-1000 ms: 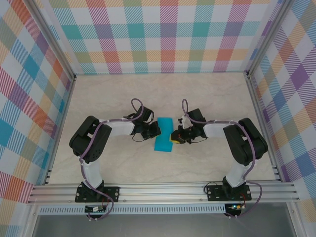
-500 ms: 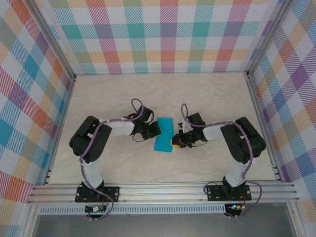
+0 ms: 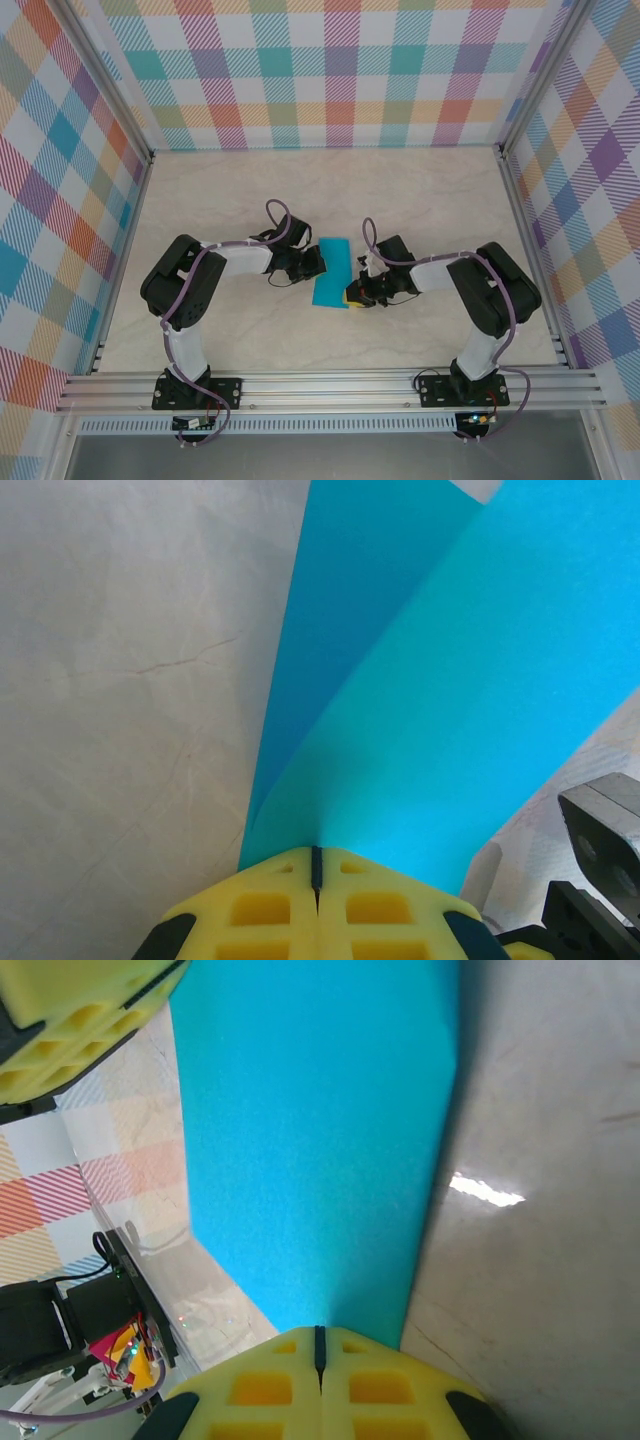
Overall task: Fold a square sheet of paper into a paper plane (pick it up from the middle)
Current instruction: Fold the square sheet of paper in half at the center of the table.
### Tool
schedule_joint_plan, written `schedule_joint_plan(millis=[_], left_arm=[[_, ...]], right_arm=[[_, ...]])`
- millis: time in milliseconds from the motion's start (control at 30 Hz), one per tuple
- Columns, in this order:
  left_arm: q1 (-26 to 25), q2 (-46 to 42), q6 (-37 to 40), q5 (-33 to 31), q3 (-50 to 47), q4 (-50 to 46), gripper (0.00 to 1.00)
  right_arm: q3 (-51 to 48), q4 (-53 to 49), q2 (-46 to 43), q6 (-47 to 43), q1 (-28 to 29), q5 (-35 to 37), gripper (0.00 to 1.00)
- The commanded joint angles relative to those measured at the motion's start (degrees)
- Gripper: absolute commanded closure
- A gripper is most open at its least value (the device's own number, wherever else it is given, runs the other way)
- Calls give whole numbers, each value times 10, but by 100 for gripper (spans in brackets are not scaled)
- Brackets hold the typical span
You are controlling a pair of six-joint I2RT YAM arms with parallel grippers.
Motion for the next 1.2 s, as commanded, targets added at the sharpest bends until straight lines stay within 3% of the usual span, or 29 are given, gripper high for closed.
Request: schedule_joint_plan(millis=[0,200,400,633,800,967,1167], left_arm=[[-10,20,7,-27,-13,-64,100],[-9,20,7,-26,-13,-64,100],[-9,22,7,-24,-12,-62,100],[-10,21,9,-24,-11,-65,100],[-10,23,10,-24,-10,-66,100],[-9,22,10,-26,-12,-66,100],[-10,22,11,-26,-13,-66,100]], right_arm=[[-12,-9,6,-15,2,15,100],[-12,-20,-52,-18,2,-2,100],[-11,-21,-26,-26,16,-10,100],[4,-77,5,-43,28,39,100],[12,-103,-25,-44,28,51,100],[66,-113,-61,-38,15,46,100],[113,-82,-22,-22,-26,45,100]])
